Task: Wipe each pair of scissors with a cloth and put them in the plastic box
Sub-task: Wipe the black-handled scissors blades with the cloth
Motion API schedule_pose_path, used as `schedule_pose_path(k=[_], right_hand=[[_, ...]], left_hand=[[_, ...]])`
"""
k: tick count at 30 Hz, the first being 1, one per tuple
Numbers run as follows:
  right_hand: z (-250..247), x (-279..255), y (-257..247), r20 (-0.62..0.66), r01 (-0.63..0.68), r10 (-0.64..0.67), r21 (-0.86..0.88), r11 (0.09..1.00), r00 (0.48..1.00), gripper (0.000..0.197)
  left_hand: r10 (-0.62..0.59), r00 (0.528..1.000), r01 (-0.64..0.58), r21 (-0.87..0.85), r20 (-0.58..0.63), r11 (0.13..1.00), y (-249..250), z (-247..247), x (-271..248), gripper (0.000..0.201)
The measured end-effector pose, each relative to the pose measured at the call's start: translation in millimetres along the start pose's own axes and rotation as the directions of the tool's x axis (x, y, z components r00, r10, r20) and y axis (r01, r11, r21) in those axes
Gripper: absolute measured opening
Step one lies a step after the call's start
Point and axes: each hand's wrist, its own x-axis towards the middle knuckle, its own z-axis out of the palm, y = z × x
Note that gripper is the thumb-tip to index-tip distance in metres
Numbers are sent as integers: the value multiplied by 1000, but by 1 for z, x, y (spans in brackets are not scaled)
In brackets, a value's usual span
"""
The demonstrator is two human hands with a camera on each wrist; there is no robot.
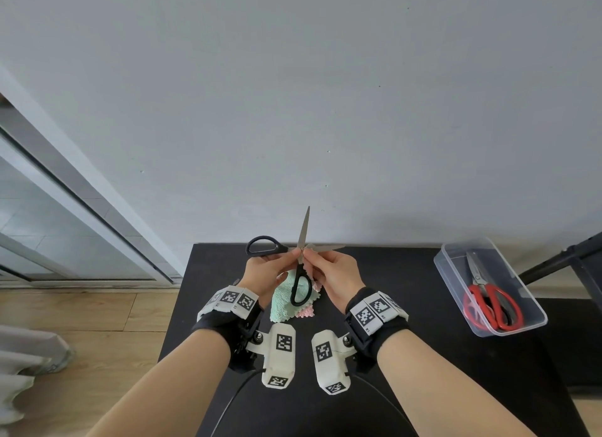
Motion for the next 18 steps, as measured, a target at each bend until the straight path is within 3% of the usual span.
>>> schedule_pose_path(k=[8, 12, 18], right_hand=[[0, 6, 6, -4, 29, -29, -33, 999, 1000, 27], [-9, 7, 1, -39, 32, -33, -27, 999, 999, 25], [-28, 10, -8, -47, 35, -36, -19, 999, 998, 20]], left_hand=[[22, 1000, -21, 62, -17, 998, 4, -9, 6, 13], [6, 999, -4, 38, -42, 999, 8, -15, 8, 12], [8, 999, -7, 40, -35, 999, 9, -21, 12, 28]])
